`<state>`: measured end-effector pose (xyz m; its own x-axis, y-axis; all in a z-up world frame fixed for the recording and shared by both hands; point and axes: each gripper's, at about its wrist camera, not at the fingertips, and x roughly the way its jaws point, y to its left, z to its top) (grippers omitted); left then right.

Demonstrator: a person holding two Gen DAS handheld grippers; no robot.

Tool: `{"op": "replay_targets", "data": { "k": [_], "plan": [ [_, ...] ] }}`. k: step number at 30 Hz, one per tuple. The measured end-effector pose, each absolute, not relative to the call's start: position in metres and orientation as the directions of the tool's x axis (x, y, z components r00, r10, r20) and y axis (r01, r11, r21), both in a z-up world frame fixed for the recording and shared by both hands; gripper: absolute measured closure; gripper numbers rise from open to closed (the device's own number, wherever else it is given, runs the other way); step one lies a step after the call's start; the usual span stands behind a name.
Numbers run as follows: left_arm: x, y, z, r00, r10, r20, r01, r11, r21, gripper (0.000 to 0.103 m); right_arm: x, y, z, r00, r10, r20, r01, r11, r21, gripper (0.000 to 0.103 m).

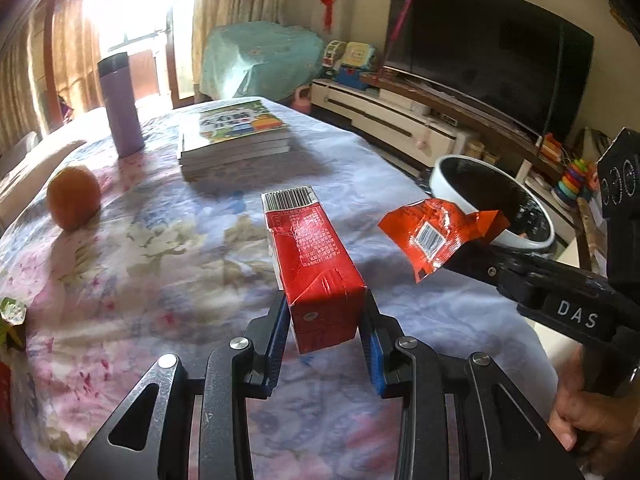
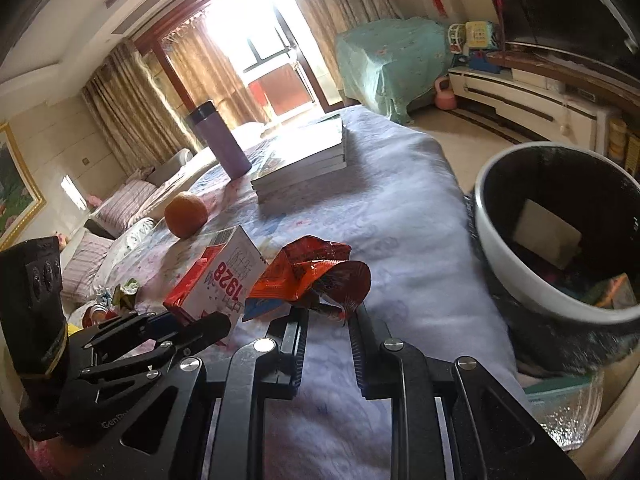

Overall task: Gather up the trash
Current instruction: 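Carry the red carton and orange packet over the bin with both tools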

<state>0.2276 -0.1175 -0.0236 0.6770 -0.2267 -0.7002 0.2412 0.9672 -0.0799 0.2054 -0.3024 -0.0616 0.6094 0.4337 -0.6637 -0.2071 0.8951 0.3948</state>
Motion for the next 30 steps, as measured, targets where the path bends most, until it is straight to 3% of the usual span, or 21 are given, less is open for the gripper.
{"op": "replay_targets", "data": {
  "k": [21, 30],
  "plan": [
    [0.211, -0.152, -0.021, 0.653, -0.286, -0.701, 0.329, 0.941, -0.078, 0.071, 0.182, -0.338, -0.06, 0.645, 0.387, -0.659, -0.137, 0.907, 0.399, 0.083],
    [0.225, -0.143, -0.047, 0.606, -0.29, -0.741, 0.306, 0.944, -0.12, 0.07, 0.175, -0.34, -0.069, 0.635, 0.385, -0.67, -0.123, 0.907, 0.404, 0.083]
  ]
}}
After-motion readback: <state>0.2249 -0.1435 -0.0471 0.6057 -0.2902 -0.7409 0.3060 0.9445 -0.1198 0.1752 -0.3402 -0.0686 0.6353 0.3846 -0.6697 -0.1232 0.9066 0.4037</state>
